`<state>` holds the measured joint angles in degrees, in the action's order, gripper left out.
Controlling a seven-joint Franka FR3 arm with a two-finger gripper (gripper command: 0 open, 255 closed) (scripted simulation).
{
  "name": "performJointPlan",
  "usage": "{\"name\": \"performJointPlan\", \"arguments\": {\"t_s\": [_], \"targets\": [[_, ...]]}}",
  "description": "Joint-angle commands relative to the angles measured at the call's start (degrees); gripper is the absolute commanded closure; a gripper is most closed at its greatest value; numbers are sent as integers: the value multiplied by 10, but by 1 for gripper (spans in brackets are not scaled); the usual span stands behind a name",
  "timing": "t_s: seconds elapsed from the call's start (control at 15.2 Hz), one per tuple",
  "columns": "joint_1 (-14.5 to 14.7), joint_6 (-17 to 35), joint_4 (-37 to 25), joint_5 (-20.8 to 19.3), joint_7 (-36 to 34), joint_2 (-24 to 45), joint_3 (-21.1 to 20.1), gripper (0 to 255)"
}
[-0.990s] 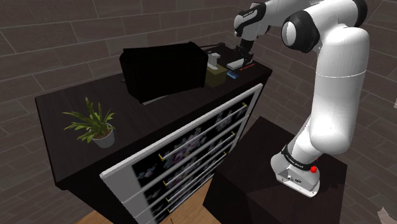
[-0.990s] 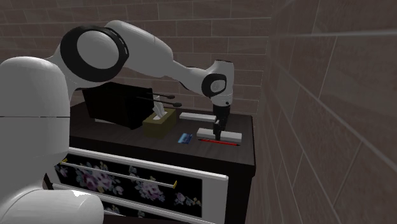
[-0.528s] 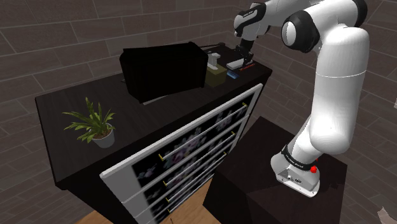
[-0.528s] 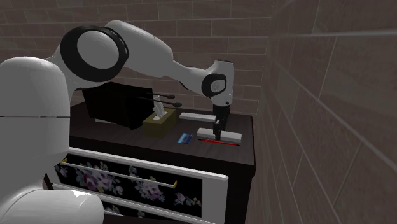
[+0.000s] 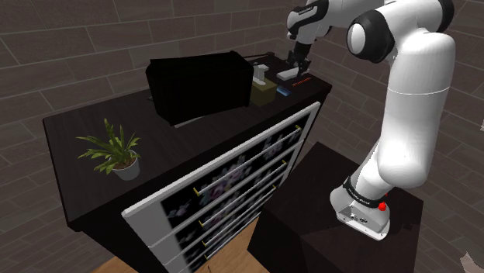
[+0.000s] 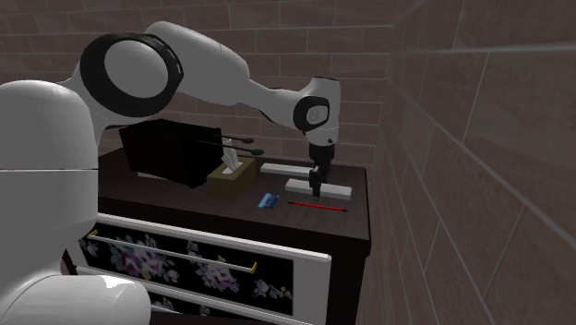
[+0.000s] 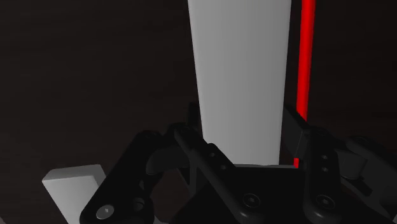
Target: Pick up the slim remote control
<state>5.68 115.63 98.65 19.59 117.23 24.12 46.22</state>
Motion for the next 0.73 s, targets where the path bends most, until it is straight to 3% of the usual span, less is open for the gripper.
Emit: {"name": "performJointPlan", "arguments": {"t_s": [0.0,0.66], "targets": [[1,-13,-9,-5,-3,-5,3,255],[3,-67,-51,-23,-15,-23,13,255]]}}
